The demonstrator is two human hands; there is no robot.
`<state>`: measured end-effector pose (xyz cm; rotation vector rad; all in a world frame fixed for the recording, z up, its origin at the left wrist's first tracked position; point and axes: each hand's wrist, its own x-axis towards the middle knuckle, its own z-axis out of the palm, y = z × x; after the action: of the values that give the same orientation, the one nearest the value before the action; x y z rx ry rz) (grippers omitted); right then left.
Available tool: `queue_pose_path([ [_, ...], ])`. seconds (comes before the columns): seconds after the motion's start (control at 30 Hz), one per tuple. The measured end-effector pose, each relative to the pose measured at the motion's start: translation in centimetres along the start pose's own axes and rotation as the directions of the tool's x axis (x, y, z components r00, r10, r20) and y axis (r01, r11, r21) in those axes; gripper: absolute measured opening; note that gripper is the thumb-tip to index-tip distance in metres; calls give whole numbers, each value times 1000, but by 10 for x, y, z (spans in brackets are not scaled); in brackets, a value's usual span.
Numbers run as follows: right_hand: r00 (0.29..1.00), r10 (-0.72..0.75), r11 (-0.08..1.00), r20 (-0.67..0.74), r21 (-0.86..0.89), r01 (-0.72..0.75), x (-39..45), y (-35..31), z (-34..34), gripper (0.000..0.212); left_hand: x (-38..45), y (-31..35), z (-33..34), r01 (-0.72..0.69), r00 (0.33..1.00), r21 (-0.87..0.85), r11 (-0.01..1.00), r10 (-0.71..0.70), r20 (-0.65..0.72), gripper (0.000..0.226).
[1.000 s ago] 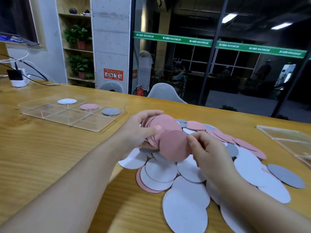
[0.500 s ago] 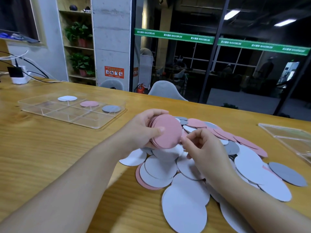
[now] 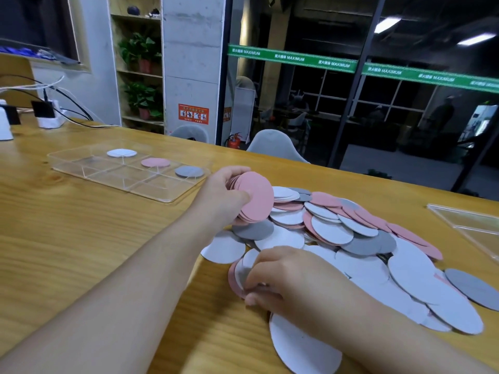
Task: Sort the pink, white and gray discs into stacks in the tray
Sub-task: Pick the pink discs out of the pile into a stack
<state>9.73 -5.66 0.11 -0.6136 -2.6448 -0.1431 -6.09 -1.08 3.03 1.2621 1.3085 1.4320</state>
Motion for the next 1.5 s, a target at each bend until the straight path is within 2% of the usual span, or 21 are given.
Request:
queue_pose_path([
  [0.07, 999, -33, 970, -15, -241, 28, 4, -7, 5, 15, -1, 0, 0, 3, 1000, -8, 1000, -3, 5, 40],
  [0.13, 998, -45, 925, -38, -379, 27, 7, -12, 12, 30, -1, -1, -1, 6, 1000, -12, 1000, -6, 7, 40],
  [0.2, 995, -45, 914, -84, -407, 7, 7, -13, 15, 35, -2, -1, -2, 12, 1000, -9, 1000, -12, 6, 40],
  [0.27, 992, -51, 929, -119, -370, 3, 2, -12, 13, 29, -2, -1, -4, 16, 1000, -4, 1000, -16, 8, 39],
  [0.4, 980, -54, 982, -189, -190, 18, -6, -6, 8, 5, -1, -1, -5, 16, 1000, 28, 999, -16, 9, 39],
  [0.43, 973, -26, 993, -229, -120, -1, -7, -6, 6, 5, -1, -1, -5, 16, 1000, 28, 999, -16, 9, 39],
  [0.57, 927, 206, 968, -315, 201, -147, -5, -5, -5, 6, -2, -1, -4, 17, 1000, 22, 1000, -17, 15, 39],
  [0.63, 868, 400, 874, -292, 405, -267, -4, 3, -7, 6, -2, -1, -5, 15, 999, -11, 1000, -14, 31, 40],
  [0.7, 761, 603, 732, -239, 546, -408, -7, 17, -7, 14, -2, -3, -4, 18, 998, -59, 998, -14, 64, 40],
  [0.77, 663, 730, 603, -162, 609, -515, -11, 29, -9, 17, -2, -4, -1, 21, 994, -73, 997, -14, 104, 39],
  [0.8, 654, 744, 583, -137, 612, -534, -12, 32, -10, 18, -3, -5, 0, 21, 993, -66, 998, -13, 120, 39],
  [0.87, 728, 672, 645, -136, 590, -485, -13, 29, -13, 16, -4, -6, 5, 17, 990, -55, 998, -9, 138, 38],
  [0.93, 864, 495, 775, -95, 498, -389, -13, 21, -16, 4, -5, -7, 8, 11, 990, -44, 999, -5, 138, 38],
  [1.0, 945, 321, 882, 65, 344, -323, -13, 14, -14, 34, -5, -6, 9, 7, 991, -32, 999, -3, 130, 37],
  [1.07, 926, 296, 902, 234, 249, -351, -12, 11, -13, 57, -5, -5, 8, 7, 992, -26, 1000, -4, 128, 36],
  [1.1, 913, 303, 898, 273, 238, -369, -12, 9, -14, 60, -6, -5, 8, 5, 992, -26, 1000, -2, 129, 36],
  [1.27, 877, 334, 870, 345, 245, -428, -5, 4, -18, 44, -7, -6, 9, 1, 992, -27, 1000, 3, 124, 36],
  [1.43, 855, 430, 761, 289, 393, -516, -3, 1, -18, 17, -7, -8, 5, -28, 993, 2, 1000, 28, 119, 37],
  [1.5, 827, 526, 698, 200, 455, -554, -5, 11, -17, 19, -7, -8, 6, -47, 991, 5, 999, 46, 127, 37],
])
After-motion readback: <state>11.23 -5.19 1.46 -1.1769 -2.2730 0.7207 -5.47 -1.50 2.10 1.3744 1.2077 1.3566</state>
